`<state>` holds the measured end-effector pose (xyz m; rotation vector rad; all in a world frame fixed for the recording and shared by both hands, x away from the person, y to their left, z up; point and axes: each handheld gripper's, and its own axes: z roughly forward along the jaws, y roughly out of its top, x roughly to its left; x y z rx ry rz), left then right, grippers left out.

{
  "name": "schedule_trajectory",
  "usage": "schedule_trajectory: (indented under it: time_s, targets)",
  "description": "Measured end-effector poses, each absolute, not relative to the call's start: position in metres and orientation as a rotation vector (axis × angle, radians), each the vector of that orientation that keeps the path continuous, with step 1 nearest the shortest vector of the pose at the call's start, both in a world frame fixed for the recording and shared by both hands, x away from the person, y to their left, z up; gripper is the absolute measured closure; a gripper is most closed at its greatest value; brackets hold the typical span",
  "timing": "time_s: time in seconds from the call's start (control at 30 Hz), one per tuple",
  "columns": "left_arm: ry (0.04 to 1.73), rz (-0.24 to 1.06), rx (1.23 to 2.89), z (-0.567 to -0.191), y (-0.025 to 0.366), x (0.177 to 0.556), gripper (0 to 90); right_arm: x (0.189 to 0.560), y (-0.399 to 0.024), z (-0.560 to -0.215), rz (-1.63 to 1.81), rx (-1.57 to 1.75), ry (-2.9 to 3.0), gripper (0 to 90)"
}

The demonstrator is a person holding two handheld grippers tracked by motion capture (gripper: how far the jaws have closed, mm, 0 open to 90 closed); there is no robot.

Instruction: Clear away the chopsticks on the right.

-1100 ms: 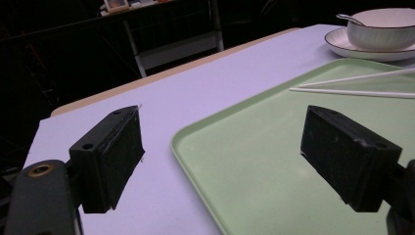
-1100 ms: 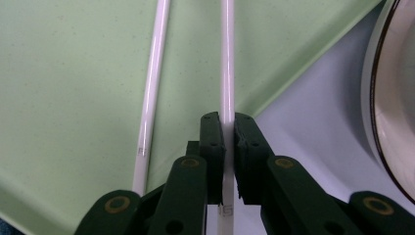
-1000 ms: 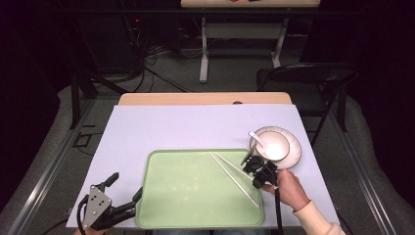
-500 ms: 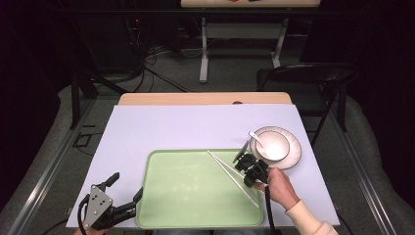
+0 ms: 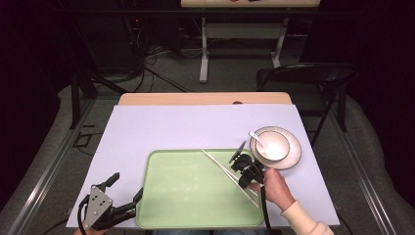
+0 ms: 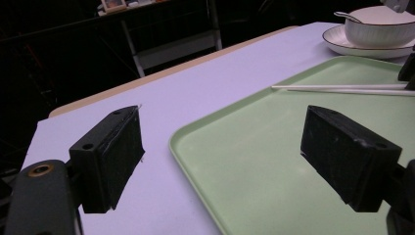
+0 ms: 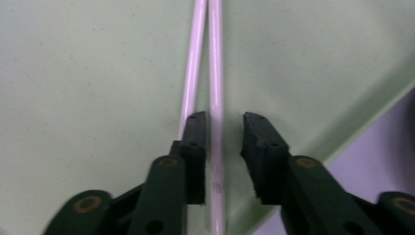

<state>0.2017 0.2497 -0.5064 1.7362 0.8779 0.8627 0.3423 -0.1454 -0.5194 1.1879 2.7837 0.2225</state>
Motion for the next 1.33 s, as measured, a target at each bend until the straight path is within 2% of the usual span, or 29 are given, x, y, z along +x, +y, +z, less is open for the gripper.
schedule_trajectory:
  time_s: [0.07,0.1,0.17,0.2,0.23,0.27,0.33,0.47,0.5,0.6,0.77,0.83,0.93,1.17,1.33]
  targets:
    - [0.879,0.863,1.736,-0.506,0.250,0.202,15.6,0.341,-0.151,-0.514,0.250,1.166,2.766,52.0]
    - [0.879,0.863,1.736,-0.506,0.250,0.202,15.6,0.341,-0.151,-0.514,0.250,1.166,2.766,52.0]
    - [0.878,0.864,1.736,-0.506,0.250,0.202,15.6,0.340,-0.156,-0.509,0.273,1.150,2.745,43.4]
    - [0.880,0.866,1.737,-0.506,0.250,0.202,15.6,0.337,-0.162,-0.504,0.313,1.125,2.736,32.4]
    - [0.880,0.866,1.737,-0.506,0.250,0.202,15.6,0.334,-0.164,-0.501,0.338,1.131,2.724,27.9]
    - [0.880,0.866,1.734,-0.506,0.250,0.202,15.6,0.334,-0.164,-0.501,0.338,1.131,2.724,27.9]
    - [0.881,0.867,1.739,-0.506,0.249,0.202,15.6,0.327,-0.173,-0.493,0.448,1.116,2.701,16.2]
    - [0.883,0.867,1.739,-0.506,0.249,0.202,15.6,0.315,-0.183,-0.487,0.548,1.058,2.650,12.7]
    - [0.882,0.868,1.740,-0.506,0.249,0.202,15.6,0.311,-0.187,-0.486,0.597,1.021,2.643,14.4]
    - [0.883,0.869,1.741,-0.506,0.249,0.202,15.6,0.303,-0.202,-0.486,0.731,1.000,2.571,10.1]
    - [0.884,0.868,1.740,-0.506,0.249,0.202,15.6,0.292,-0.225,-0.493,0.769,0.991,2.521,4.3]
    - [0.884,0.870,1.741,-0.506,0.249,0.202,15.6,0.286,-0.234,-0.496,0.774,0.981,2.489,4.3]
    - [0.886,0.869,1.740,-0.506,0.249,0.202,15.6,0.276,-0.242,-0.499,0.788,0.957,2.447,9.0]
    - [0.891,0.863,1.743,-0.506,0.249,0.203,15.6,0.247,-0.271,-0.504,0.857,0.950,2.385,2.7]
    - [0.890,0.862,1.739,-0.506,0.248,0.204,15.6,0.233,-0.273,-0.501,0.884,0.884,2.357,1.5]
